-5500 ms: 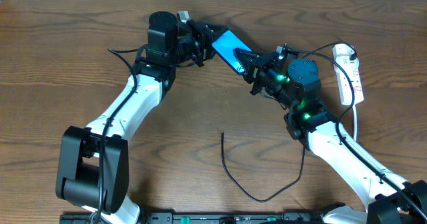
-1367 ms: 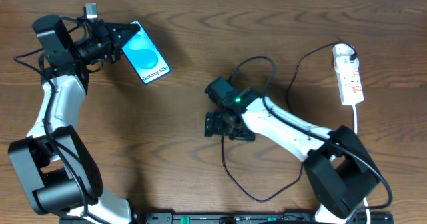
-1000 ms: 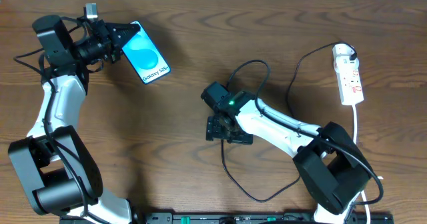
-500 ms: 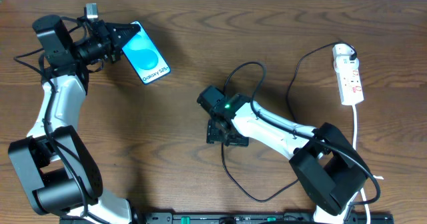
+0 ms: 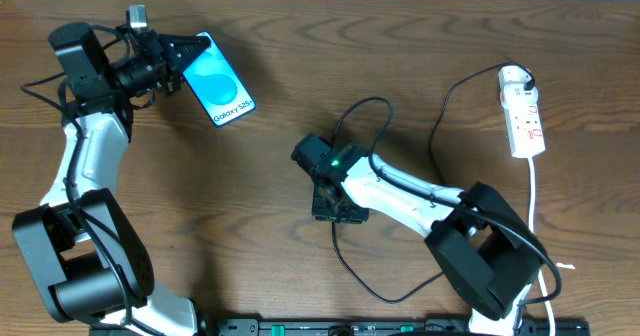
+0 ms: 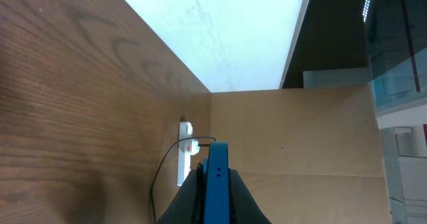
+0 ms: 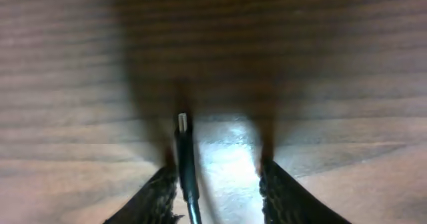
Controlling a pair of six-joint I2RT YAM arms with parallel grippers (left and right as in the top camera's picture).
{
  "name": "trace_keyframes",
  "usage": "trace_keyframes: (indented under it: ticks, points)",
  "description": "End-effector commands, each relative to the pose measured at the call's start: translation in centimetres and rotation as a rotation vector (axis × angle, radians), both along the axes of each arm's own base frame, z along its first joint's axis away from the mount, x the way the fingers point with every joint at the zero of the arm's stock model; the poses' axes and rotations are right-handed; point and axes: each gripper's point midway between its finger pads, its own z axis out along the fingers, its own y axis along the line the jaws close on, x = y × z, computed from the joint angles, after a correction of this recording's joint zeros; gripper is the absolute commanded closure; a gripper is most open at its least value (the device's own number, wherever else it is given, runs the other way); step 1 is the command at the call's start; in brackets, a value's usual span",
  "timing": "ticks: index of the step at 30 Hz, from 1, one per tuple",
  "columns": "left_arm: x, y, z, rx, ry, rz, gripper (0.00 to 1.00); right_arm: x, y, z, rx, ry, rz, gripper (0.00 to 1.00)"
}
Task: Plug charger to phone and switch on socket
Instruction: 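Lower the right gripper onto the black cable's connector end and grasp it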
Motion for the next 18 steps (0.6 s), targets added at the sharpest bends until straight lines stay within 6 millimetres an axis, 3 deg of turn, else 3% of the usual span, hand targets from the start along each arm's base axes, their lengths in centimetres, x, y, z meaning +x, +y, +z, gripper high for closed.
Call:
trace_keyframes:
  ticks: [1, 18]
  points:
    - [-0.70, -0.26, 1.41, 0.006, -0.043, -0.024, 0.92, 0.20, 0.15, -0.28, -0.005, 0.001, -0.012, 0.63]
    - [-0.70, -0.26, 1.39, 0.005, -0.043, -0.024, 0.93, 0.29, 0.31, -0.29, 0.002, -0.003, -0.012, 0.76]
